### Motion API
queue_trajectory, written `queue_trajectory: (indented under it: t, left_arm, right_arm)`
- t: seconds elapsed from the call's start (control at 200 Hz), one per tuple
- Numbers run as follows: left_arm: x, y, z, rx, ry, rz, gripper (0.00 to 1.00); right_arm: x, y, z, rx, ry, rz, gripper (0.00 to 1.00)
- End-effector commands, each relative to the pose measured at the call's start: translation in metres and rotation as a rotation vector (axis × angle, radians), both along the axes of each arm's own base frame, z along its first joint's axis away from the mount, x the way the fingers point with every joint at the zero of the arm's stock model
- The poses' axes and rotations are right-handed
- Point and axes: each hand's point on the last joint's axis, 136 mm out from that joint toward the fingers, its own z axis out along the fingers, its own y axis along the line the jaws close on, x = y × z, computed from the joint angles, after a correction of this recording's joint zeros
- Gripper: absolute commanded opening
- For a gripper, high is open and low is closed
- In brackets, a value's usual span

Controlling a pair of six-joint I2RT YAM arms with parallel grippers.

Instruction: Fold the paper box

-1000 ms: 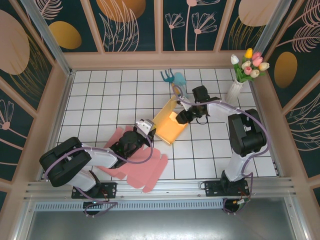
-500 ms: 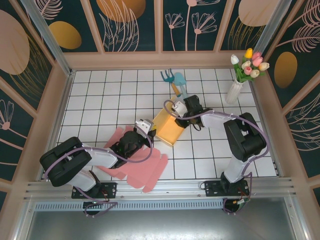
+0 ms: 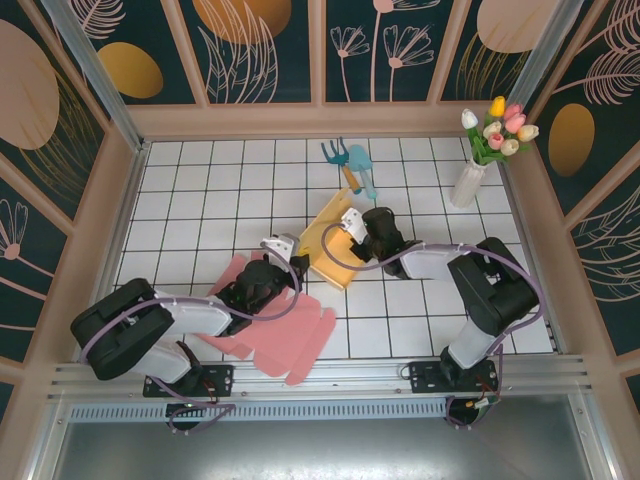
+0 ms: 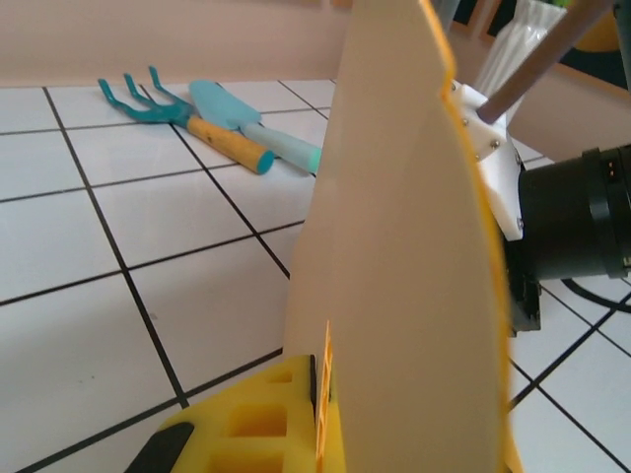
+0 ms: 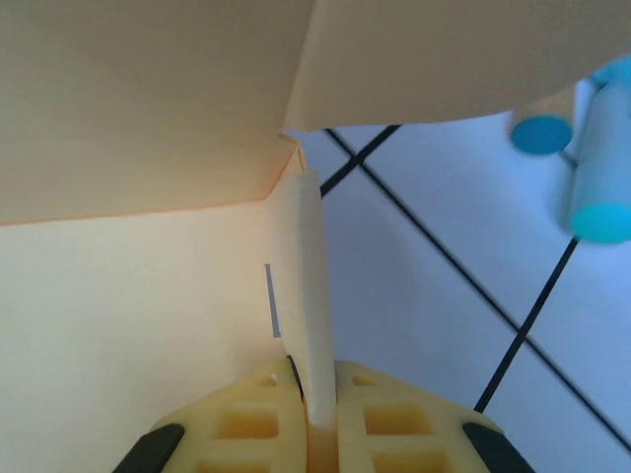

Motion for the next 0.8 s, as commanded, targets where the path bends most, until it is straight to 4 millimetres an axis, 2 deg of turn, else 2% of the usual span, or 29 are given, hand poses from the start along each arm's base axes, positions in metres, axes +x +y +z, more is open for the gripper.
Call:
queue_trajectory:
  t: [0.0, 0.09, 0.155, 0.24, 0.4, 0.45, 0.465, 0.626, 0.791]
  left_arm:
    - [-0.010, 0.003, 0.003, -0.055, 0.060, 0.004, 0.00]
    - [-0.008, 0.005, 0.000, -0.047, 0.067, 0.021, 0.00]
    - [-0.005, 0.005, -0.003, -0.040, 0.073, 0.035, 0.00]
    - [-0.001, 0.004, -0.009, -0.027, 0.081, 0.051, 0.00]
    - [0.004, -0.001, -0.016, 0.001, 0.072, 0.050, 0.00]
    - [0.004, -0.003, -0.018, 0.010, 0.067, 0.039, 0.00]
    - [0.004, -0.004, -0.019, 0.016, 0.065, 0.037, 0.00]
    - [0.007, -0.004, -0.031, 0.056, 0.073, 0.047, 0.00]
    - [0.008, -0.009, -0.039, 0.090, 0.073, 0.026, 0.00]
  right_arm:
    - [0.042, -0.086, 0.022, -0.194, -0.224, -0.389, 0.11]
    - [0.037, -0.077, 0.018, -0.224, -0.231, -0.328, 0.12]
    - [0.029, -0.058, 0.012, -0.246, -0.228, -0.255, 0.13]
    - [0.024, -0.048, 0.001, -0.275, -0.206, -0.201, 0.16]
    - [0.013, -0.028, -0.019, -0.123, -0.009, -0.107, 0.27]
    - [0.008, -0.017, -0.017, -0.040, 0.053, -0.074, 0.31]
    - [0.011, -0.022, -0.015, -0.013, 0.069, -0.085, 0.32]
    - [0.009, -0.024, 0.009, 0.198, 0.154, -0.068, 0.42]
    - [0.001, -0.016, 0.034, 0.373, 0.243, 0.005, 0.49]
